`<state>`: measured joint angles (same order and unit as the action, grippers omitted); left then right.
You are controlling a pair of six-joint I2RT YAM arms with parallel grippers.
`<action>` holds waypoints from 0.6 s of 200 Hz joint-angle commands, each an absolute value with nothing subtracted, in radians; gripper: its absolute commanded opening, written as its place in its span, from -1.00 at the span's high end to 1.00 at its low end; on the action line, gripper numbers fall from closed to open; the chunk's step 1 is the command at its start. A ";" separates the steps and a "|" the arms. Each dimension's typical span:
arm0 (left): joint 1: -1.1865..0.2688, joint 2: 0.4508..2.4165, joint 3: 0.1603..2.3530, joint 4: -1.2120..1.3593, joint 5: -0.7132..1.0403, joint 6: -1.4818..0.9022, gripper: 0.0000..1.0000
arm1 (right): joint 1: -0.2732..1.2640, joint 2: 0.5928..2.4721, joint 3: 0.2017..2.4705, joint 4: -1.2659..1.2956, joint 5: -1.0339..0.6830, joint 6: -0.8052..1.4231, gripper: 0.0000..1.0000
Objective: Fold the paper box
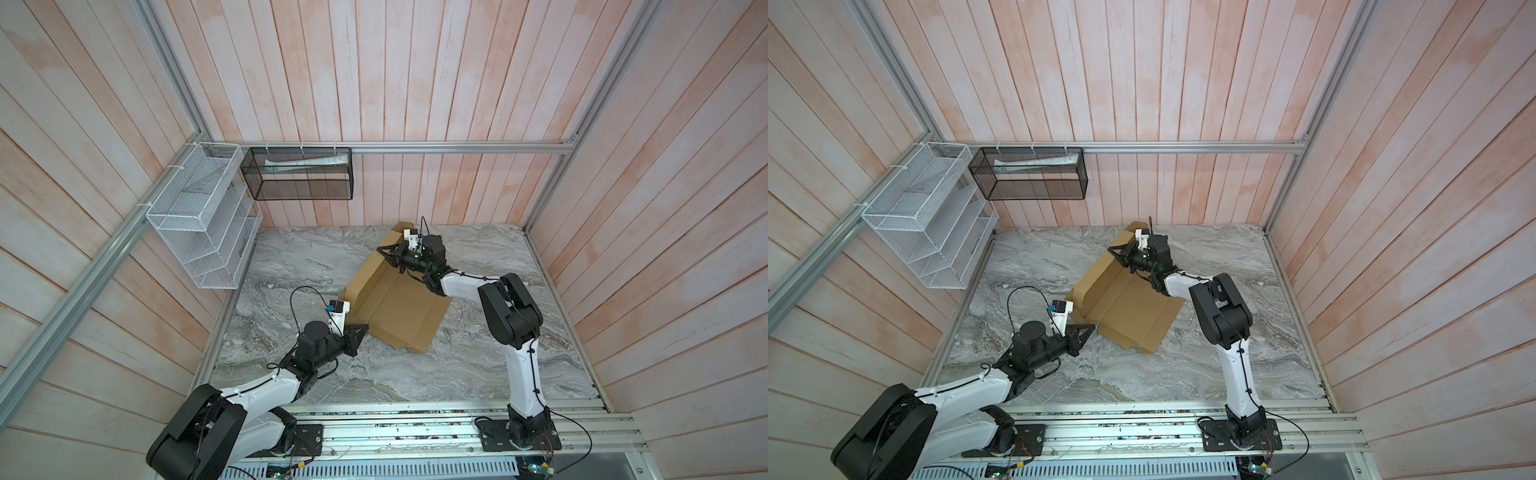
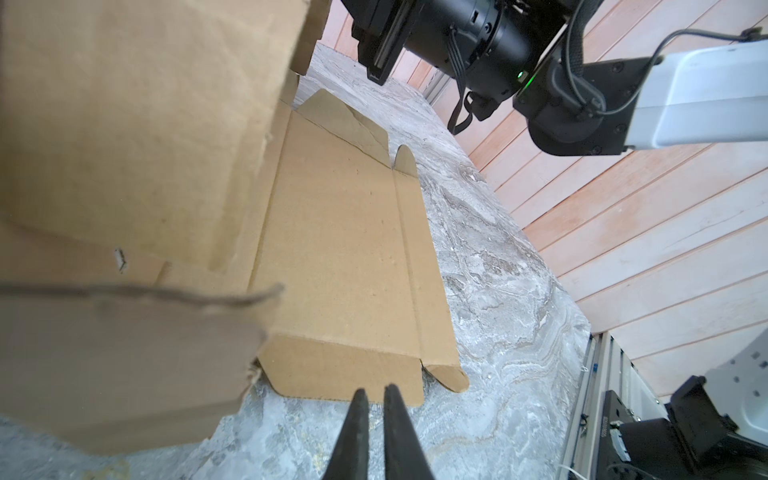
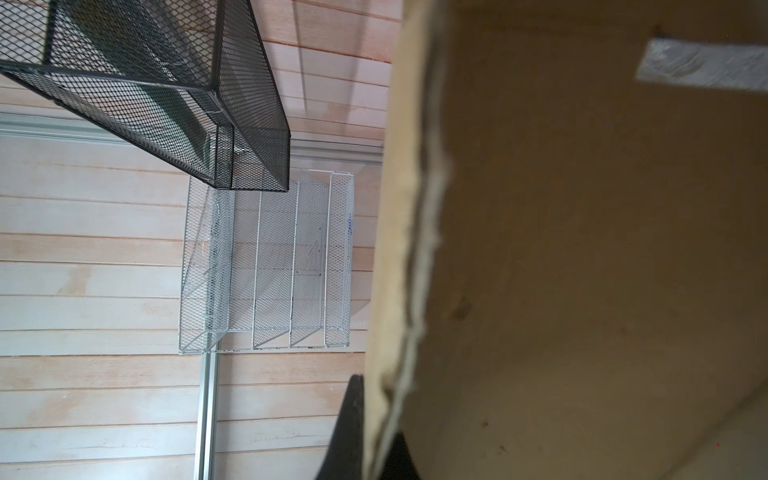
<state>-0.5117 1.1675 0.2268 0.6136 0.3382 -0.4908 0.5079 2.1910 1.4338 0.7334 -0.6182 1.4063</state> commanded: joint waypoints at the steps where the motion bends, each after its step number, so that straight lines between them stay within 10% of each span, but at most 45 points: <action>1: -0.517 1.145 0.235 0.594 0.341 -0.494 0.74 | 0.513 2.177 1.417 0.764 -0.602 1.394 1.00; 120: -0.515 1.066 0.215 0.552 0.068 -0.356 0.54 | 0.512 2.171 1.415 0.783 -0.604 1.452 1.00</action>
